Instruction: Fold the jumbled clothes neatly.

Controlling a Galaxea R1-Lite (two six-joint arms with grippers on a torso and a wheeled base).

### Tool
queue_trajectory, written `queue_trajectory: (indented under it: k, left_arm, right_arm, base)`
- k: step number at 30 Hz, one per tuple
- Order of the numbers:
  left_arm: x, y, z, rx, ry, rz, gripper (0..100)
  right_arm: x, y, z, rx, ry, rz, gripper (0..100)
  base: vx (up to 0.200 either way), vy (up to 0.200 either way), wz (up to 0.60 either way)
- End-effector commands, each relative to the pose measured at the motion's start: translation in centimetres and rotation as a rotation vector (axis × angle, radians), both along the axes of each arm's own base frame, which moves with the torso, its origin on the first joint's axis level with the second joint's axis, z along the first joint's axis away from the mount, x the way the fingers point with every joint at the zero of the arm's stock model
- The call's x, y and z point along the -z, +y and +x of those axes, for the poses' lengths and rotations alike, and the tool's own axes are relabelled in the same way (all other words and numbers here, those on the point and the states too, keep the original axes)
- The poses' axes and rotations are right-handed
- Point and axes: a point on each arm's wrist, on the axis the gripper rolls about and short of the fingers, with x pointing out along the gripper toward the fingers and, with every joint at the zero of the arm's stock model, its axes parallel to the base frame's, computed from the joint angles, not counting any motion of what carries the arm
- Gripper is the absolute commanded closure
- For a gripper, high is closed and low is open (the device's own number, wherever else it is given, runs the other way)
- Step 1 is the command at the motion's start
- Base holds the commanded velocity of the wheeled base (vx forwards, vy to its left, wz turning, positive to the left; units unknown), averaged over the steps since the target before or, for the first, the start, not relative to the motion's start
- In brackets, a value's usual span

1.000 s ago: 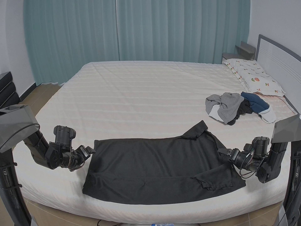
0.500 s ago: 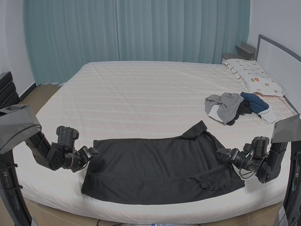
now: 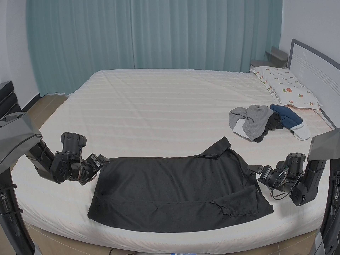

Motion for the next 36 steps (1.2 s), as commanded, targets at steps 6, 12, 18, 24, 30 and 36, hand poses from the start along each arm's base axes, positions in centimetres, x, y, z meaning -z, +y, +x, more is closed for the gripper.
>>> queue_trajectory:
  k: [6, 12, 18, 24, 30, 36]
  left_arm:
    - [-0.4, 1.7, 4.6, 0.010, -0.050, -0.002, 0]
    - [2.4, 3.1, 7.2, 0.138, -0.060, 0.029, 0]
    - [3.0, 3.5, 9.2, 0.235, -0.110, -0.055, 0]
    - [4.1, 3.8, 10.6, 0.215, -0.142, 0.012, 0]
    - [4.7, 3.7, 10.8, 0.211, -0.176, 0.021, 0]
    - [4.9, 3.3, 10.7, 0.219, -0.172, 0.021, 0]
  right_arm:
    - [-0.2, 0.1, -0.2, 0.012, 0.013, 0.030, 0]
    - [0.0, 0.4, -0.5, 0.000, 0.026, 0.031, 0]
    - [0.1, 0.7, -0.7, -0.010, 0.037, 0.030, 0]
    - [0.2, 1.3, -1.0, -0.029, 0.046, 0.030, 0]
    - [0.3, 2.0, -1.2, -0.052, 0.028, 0.029, 0]
    - [0.3, 2.0, -1.2, -0.050, 0.022, 0.031, 0]
  base:
    - [0.000, 0.000, 0.00]
    - [0.000, 0.000, 0.00]
    - [0.000, 0.000, 0.00]
    - [0.000, 0.000, 0.00]
    - [0.000, 0.000, 0.00]
    - [0.000, 0.000, 0.00]
